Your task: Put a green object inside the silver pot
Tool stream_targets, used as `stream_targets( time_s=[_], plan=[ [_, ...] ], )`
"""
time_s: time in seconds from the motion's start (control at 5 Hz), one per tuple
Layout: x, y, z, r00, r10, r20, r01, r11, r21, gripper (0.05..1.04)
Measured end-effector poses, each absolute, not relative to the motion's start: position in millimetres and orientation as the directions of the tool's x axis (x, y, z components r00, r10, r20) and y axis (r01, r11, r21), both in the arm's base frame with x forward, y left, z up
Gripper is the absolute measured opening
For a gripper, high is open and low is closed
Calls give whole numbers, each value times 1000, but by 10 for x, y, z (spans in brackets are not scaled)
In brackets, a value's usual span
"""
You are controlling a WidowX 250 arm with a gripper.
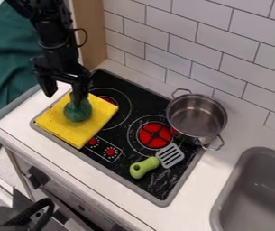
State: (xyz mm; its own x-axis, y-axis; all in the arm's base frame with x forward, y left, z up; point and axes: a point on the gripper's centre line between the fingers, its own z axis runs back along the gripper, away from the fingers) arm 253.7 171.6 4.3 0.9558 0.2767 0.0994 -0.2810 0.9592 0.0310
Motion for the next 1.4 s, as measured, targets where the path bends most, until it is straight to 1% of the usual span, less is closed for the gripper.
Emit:
stream_targets(
  time_s=[0.2,0.4,0.6,0.8,1.0,1.2,1.4],
  plan=[
    [2569,1659,11,955,280,94,-284,959,27,652],
    [2602,1611,6,958,272,95,-276,960,40,354],
    [2627,1560,4,961,261,91,-266,963,52,243],
    [2616,1528,12,961,264,86,-270,960,70,241],
    [2550,1488,207,949,296,108,-304,950,75,241],
    [2533,1373,450,942,300,148,-314,946,81,241],
    [2650,1012,614,956,230,182,-244,968,59,240]
  ],
)
